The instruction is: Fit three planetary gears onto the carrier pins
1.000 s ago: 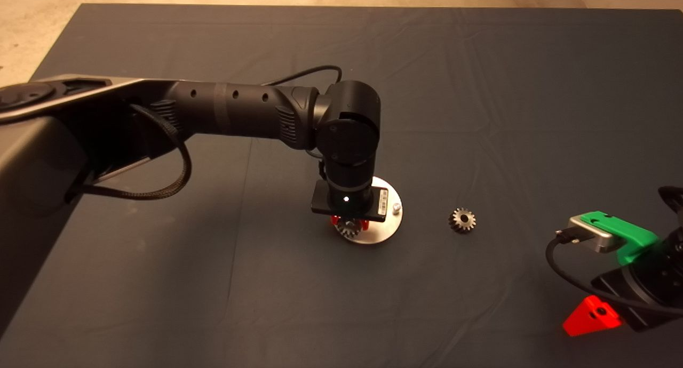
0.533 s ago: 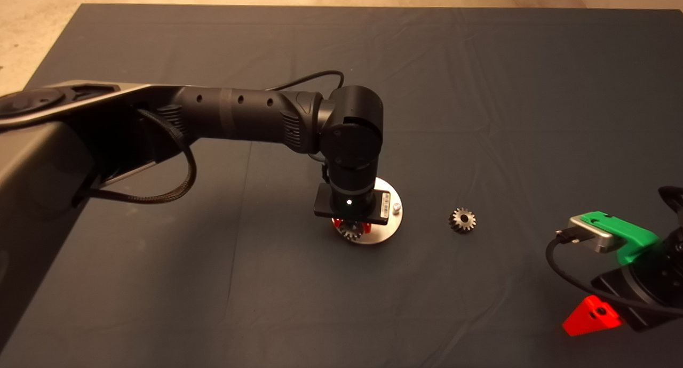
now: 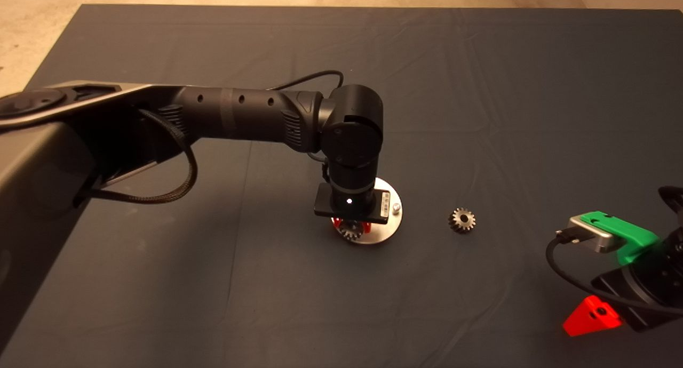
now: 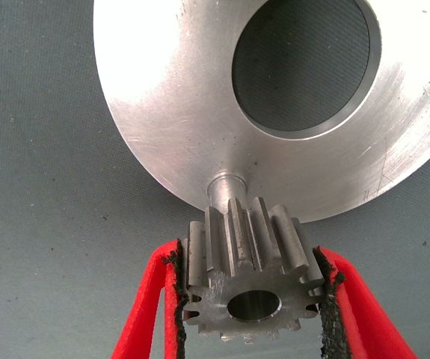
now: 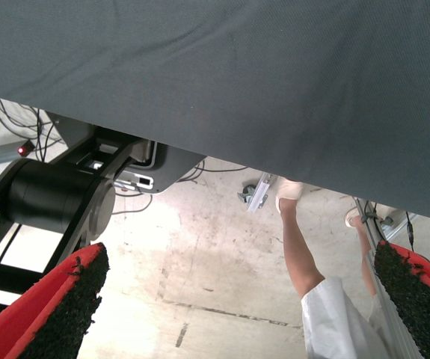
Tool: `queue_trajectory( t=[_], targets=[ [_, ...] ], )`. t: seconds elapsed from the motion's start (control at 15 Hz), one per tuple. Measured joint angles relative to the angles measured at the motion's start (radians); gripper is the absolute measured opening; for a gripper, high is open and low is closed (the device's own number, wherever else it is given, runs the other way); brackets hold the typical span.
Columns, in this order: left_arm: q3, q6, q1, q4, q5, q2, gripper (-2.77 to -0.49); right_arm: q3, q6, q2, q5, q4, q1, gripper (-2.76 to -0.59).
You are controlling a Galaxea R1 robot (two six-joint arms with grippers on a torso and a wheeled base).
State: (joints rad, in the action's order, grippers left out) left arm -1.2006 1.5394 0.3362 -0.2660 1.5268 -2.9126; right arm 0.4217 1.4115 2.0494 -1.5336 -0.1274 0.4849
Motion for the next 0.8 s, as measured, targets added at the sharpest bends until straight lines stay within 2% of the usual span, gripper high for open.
queue_trajectory(
  t=[0.8],
  targets=[
    [-0.004,-0.003,0.001,0.004,-0.001,-0.002,-2.45,0.000,0.000,0.000,0.000,0.000,0.000,-0.71]
  ],
)
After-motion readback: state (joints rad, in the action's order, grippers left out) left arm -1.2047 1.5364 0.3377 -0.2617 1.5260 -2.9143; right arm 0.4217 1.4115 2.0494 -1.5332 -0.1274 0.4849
